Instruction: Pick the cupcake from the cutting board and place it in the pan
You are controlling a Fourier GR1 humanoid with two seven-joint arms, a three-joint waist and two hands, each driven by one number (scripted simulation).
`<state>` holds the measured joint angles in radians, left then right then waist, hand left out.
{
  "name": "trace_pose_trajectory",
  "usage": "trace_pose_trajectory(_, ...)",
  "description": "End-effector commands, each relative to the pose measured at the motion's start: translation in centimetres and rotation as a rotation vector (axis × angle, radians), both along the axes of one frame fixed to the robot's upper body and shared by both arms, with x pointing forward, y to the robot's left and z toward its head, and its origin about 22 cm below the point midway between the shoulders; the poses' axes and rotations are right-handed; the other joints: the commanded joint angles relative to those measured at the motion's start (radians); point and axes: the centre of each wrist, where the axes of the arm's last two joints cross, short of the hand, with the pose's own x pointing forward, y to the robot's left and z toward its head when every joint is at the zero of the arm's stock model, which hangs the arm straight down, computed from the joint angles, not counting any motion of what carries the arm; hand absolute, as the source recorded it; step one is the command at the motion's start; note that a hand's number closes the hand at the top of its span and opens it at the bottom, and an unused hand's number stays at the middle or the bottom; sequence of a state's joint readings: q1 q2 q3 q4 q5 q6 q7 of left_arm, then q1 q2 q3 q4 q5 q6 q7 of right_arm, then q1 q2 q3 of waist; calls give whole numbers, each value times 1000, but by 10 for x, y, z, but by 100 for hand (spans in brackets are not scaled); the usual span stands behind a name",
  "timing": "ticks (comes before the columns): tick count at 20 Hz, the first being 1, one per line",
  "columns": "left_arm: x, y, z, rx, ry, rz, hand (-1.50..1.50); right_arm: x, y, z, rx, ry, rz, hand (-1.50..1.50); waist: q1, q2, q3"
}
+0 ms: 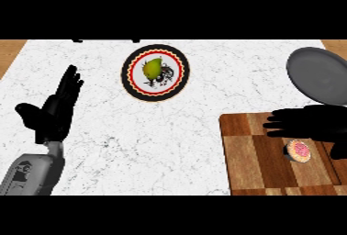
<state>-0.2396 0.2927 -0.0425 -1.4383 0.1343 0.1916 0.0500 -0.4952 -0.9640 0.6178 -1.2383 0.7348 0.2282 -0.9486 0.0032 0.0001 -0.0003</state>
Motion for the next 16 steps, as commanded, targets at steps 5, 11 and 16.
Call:
trace_pose_trajectory(5,-5,21,-11,11,-5,-3,0,-11,-10,-19,-71,30,38,-150,-3,1,0)
trace_pose_trajectory(11,1,9,14,6,4,-9,0,9,7,-35,-112,53,19,-150,4,1,0)
trace_pose_trajectory(16,-13,22,8,4,10,-6,0,-9,22,-50,-92,62,170,150,3,0,0)
